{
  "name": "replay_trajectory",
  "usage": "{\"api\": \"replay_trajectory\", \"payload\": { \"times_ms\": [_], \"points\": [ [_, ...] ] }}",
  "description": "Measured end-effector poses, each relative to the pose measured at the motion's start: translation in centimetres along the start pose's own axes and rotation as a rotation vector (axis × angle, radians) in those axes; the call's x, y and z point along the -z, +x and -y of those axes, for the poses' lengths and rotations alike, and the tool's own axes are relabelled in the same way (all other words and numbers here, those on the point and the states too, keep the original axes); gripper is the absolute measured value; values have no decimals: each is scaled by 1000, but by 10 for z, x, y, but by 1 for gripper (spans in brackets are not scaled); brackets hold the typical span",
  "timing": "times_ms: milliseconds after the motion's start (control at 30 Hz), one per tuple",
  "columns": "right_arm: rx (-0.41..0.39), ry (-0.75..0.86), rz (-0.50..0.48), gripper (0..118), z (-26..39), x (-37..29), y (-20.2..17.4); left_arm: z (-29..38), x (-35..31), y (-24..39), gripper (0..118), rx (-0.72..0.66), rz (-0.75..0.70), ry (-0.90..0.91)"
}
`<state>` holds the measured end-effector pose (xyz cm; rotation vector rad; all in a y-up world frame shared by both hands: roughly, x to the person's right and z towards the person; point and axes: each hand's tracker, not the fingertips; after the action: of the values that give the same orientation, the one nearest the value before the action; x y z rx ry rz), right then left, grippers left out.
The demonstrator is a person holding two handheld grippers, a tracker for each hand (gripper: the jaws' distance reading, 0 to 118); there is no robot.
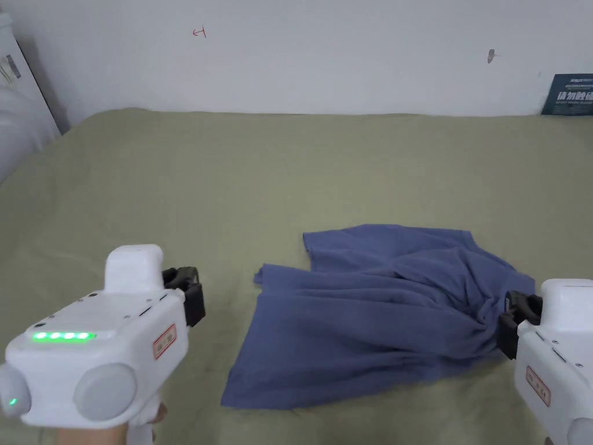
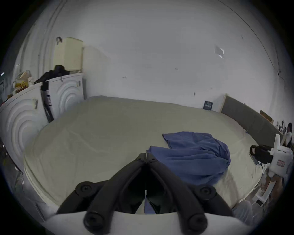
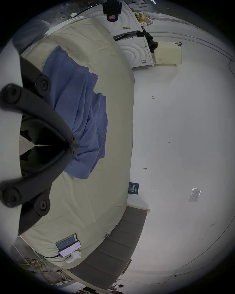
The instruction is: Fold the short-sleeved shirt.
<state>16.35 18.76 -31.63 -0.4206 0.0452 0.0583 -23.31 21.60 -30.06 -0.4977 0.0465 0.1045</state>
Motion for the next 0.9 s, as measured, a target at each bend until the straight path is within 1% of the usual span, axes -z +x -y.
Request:
{"api": "replay_trajectory", "payload": {
  "times_ms": [67, 167, 267, 367, 400, 433, 467, 500, 533, 567, 600, 633, 700, 733, 800, 833, 867, 900],
  "points": [
    [3, -7, -4, 0, 1, 7, 0, -6, 29, 8, 0, 27, 31, -50],
    [11, -25, -5, 0, 4, 22, 0, -13, 86, 16, 0, 13, 62, -126],
    [13, -46, -2, 0, 7, 37, 2, -17, 145, 24, 0, 41, 64, -238],
    [7, -64, 3, 0, 8, 50, 6, -20, 199, 23, 0, -8, 91, -378],
    [4, -68, 5, 0, 9, 54, 8, -19, 215, 24, 8, 6, 95, -417],
    [2, -72, 7, 1, 10, 57, 9, -18, 222, 25, 35, 23, 89, -429],
    [0, -80, 11, 1, 11, 61, 11, -20, 232, 26, 92, 64, 90, -462],
    [1, -85, 14, 1, 12, 64, 13, -17, 242, 29, 118, 91, 105, -511],
    [1, -90, 16, 1, 13, 66, 14, -14, 249, 31, 118, 116, 110, -555],
    [-1, -99, 20, 0, 14, 69, 16, -7, 249, 34, 114, 140, 64, -525],
    [-2, -104, 21, 0, 15, 70, 17, -5, 254, 38, 114, 165, 55, -509],
    [-5, -107, 22, 1, 17, 72, 19, -3, 262, 39, 114, 189, 31, -542],
    [-15, -123, 33, 0, 20, 75, 21, 8, 268, 45, 114, 153, 42, -575],
    [-10, -127, 35, 0, 21, 75, 23, 6, 273, 42, 113, 145, 48, -621],
    [20, -145, 45, 0, 23, 77, 30, 11, 264, 51, 106, 206, 14, -584],
    [35, -152, 48, 0, 23, 78, 34, 10, 258, 55, 98, 208, 25, -576],
    [52, -156, 58, 0, 22, 79, 39, 2, 256, 52, 75, 189, 73, -581],
    [58, -160, 72, 0, 21, 81, 45, -1, 249, 55, 50, 198, 72, -565]
  ]
}}
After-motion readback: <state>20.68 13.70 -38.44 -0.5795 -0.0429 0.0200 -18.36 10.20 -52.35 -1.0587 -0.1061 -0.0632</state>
